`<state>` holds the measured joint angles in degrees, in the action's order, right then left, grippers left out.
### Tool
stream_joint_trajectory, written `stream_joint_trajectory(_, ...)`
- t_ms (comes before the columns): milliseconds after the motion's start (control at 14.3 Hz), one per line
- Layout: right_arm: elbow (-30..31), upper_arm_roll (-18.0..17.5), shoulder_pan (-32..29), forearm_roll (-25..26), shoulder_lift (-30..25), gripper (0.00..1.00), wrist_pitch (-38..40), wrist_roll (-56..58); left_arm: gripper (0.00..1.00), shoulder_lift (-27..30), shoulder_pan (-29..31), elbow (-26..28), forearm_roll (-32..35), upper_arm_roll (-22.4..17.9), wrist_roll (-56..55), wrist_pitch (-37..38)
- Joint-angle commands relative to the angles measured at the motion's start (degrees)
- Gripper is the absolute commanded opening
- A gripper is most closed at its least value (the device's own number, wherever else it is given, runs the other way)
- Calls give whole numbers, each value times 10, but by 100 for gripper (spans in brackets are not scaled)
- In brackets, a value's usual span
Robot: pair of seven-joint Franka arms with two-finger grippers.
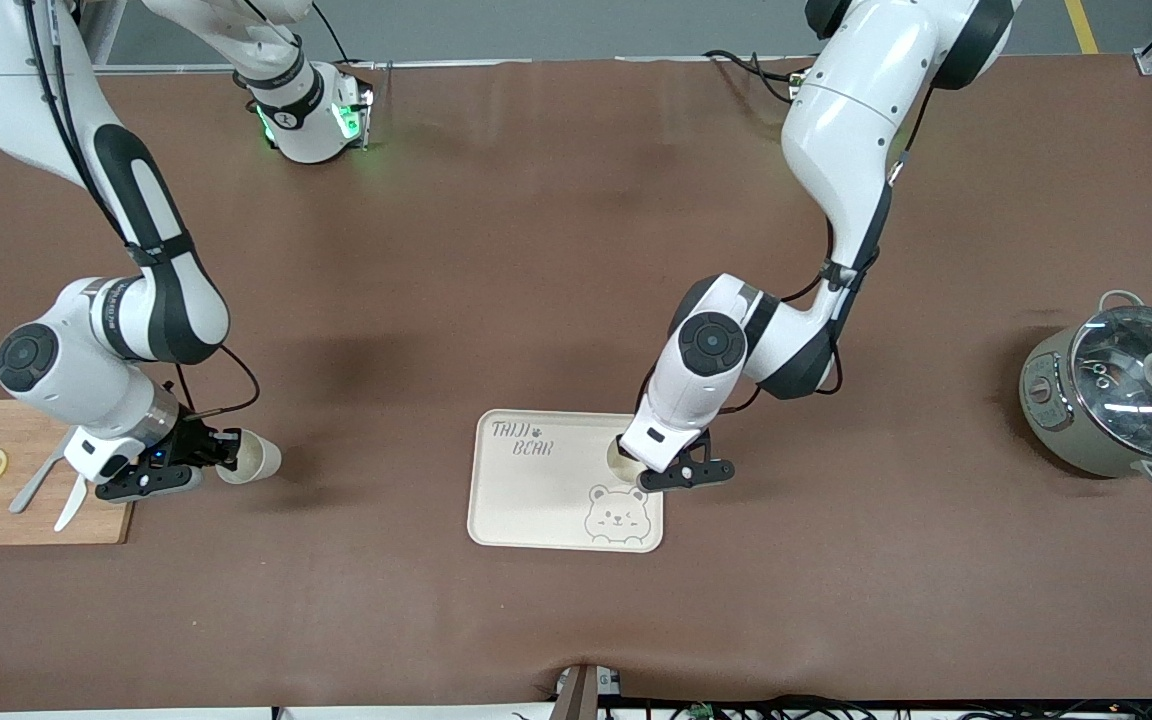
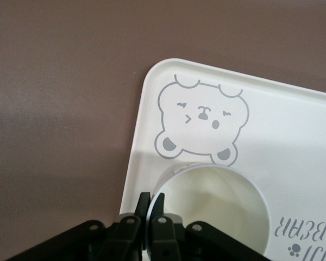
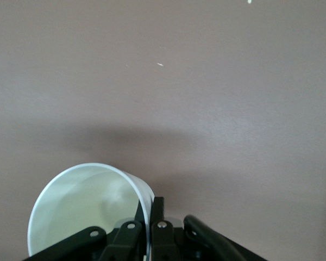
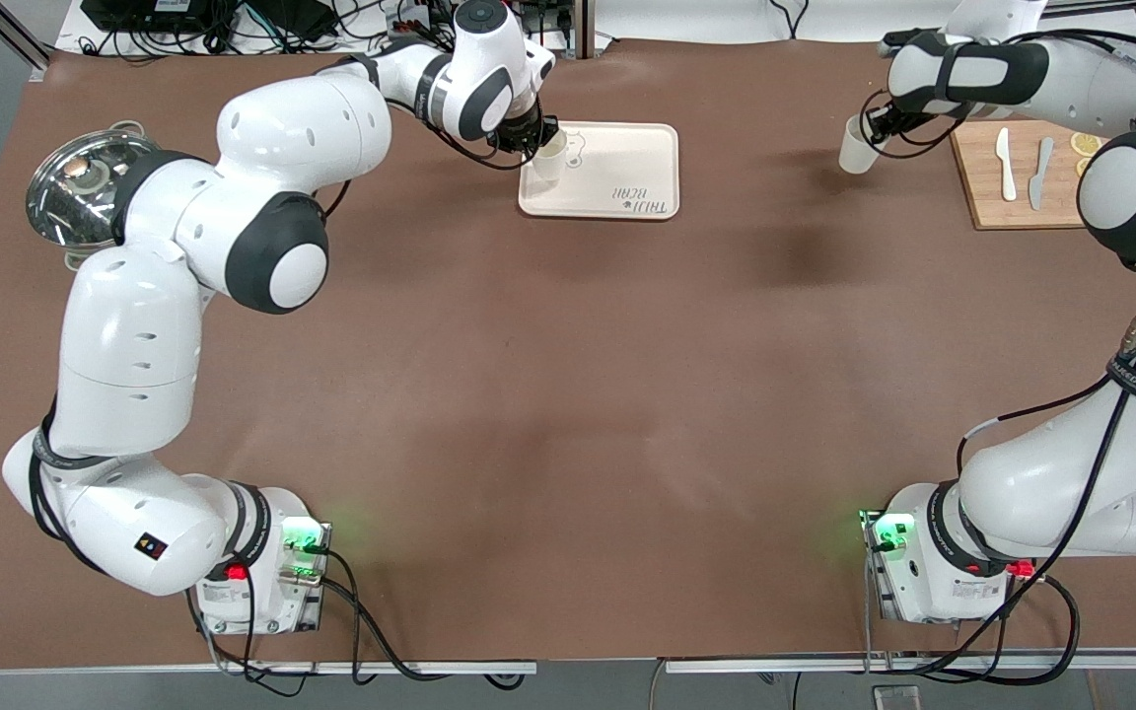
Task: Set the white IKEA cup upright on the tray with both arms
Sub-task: 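Carry the cup in the left gripper onto the bear-print tray, then carry the cup in the right gripper onto the tray beside the other cup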
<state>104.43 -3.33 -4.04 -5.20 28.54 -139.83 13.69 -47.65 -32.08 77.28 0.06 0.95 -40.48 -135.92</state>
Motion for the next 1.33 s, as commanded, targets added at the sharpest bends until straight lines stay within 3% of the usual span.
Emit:
stream_joint_trajectory(0,-37,-5,10,-12,-12,0,66,-42,0,-12,-11,-16,12,-10,-17,-5)
stream_joint_trajectory(560,-131,-4,136,-10,-21,0,159,-304,0,-18,-11,-13,19,-10,-20,-19)
stream_joint_trajectory(770,-156,-3,187,-2,-10,0,157,-408,0,-21,-11,-13,19,-9,-20,-20)
stream_joint_trajectory(911,-171,-1,216,-2,6,0,152,-466,21,-21,-11,-13,20,-10,-19,-20)
stream_joint_trajectory(1051,-188,1,243,14,26,0,150,-519,24,-22,-11,-13,20,-9,-19,-21)
stream_joint_trajectory(1121,-201,1,255,30,39,0,149,-551,30,-22,-10,-13,20,-9,-19,-22)
stream_joint_trajectory(1261,-225,1,278,55,65,0,148,-611,54,-22,-11,-13,20,-9,-19,-22)
